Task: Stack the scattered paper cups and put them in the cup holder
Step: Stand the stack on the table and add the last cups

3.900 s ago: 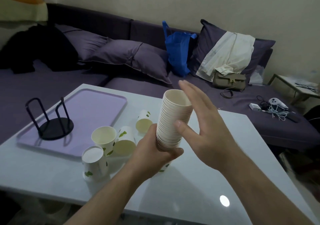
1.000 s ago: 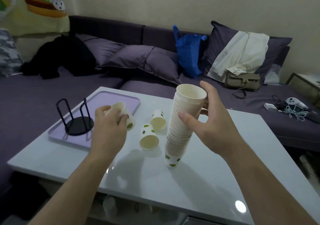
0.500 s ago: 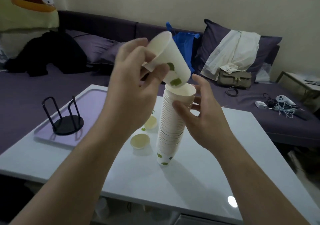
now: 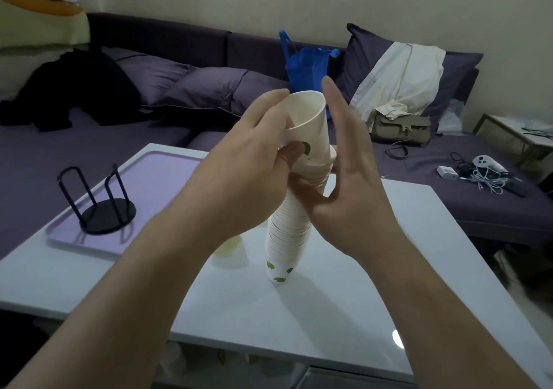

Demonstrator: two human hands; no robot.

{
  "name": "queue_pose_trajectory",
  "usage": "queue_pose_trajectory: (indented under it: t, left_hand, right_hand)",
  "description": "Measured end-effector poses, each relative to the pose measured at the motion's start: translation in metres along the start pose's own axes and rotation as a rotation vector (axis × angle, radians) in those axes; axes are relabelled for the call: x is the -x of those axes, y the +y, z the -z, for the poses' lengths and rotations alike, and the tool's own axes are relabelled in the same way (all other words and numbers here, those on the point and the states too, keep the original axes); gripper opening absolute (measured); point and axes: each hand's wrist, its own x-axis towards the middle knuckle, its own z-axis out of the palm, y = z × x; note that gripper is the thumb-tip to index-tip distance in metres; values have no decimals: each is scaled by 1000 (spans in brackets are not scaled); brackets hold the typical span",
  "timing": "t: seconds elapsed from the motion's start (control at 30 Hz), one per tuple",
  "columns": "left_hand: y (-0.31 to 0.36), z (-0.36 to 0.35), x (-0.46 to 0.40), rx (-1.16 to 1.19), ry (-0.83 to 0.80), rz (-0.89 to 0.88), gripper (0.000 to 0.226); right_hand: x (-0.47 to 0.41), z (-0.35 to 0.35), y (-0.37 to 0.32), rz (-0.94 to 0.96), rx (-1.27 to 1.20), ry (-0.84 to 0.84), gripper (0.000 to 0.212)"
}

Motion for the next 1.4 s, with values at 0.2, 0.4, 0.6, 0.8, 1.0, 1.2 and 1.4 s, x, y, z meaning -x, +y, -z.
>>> queue_pose_trajectory:
  t: [0.2,0.4,0.6,0.8,1.0,1.2,1.4]
  left_hand:
    - [5,-5,4,205,-124,120,39]
    - [-7,-15,11,286,-153,189,74]
    - [-19,-20,15,458,-117,221,70]
    - [-53,-15,28,353,-60,396,43]
    - [-124,-24,52,-48,-334,635,51]
    - [-141,-71,79,-135,-384,509,60]
    - [-131,-62,69,-199,-105,611,50]
  right_hand:
    - [2,-5,6,-51,109,-5,76]
    - [6,-5,10,-67,191,-72,95]
    - [6,-2,9,-62,193,-95,94]
    - [16,-8,22,-248,-49,-110,118]
    - [26,-14,36,-301,-125,-188,108]
    - [25,-14,34,-286,-149,-161,103]
    - [27,-9,32,-252,-157,-203,97]
